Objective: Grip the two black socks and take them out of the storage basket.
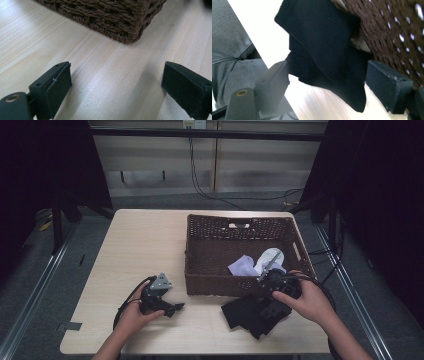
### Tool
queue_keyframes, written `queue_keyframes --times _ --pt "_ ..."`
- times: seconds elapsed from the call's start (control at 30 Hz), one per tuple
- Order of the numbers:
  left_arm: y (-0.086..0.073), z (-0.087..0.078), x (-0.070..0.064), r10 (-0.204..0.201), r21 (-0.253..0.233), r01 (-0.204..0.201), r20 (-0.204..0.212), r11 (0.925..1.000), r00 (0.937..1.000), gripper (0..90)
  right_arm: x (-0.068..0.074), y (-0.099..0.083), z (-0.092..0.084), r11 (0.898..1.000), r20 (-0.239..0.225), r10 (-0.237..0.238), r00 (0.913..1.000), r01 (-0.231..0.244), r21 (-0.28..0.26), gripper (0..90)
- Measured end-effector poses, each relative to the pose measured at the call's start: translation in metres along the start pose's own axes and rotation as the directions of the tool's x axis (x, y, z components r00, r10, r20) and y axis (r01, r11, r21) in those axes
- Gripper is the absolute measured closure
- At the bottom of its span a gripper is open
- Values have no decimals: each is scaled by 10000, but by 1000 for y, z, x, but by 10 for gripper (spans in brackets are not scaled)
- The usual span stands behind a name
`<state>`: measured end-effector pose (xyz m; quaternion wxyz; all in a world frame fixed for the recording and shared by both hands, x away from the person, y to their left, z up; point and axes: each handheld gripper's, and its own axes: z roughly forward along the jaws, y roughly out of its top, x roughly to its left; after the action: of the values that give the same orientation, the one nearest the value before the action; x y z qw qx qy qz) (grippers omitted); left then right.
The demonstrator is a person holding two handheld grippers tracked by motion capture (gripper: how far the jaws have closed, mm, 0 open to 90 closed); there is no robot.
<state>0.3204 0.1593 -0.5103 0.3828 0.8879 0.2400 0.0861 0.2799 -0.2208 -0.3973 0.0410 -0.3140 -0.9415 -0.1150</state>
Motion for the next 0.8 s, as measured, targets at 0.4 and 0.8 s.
queue_keyframes --times 0.4,0.8 --pt "0 0 0 -7 11 7 5 10000 10000 85 -15 -35 17 9947 -156 821 9965 -829 -603 188" --pt "0 0 0 2 -2 -2 1 10000 10000 85 -36 -75 38 9703 76 1694 9855 -1655 -1766 186"
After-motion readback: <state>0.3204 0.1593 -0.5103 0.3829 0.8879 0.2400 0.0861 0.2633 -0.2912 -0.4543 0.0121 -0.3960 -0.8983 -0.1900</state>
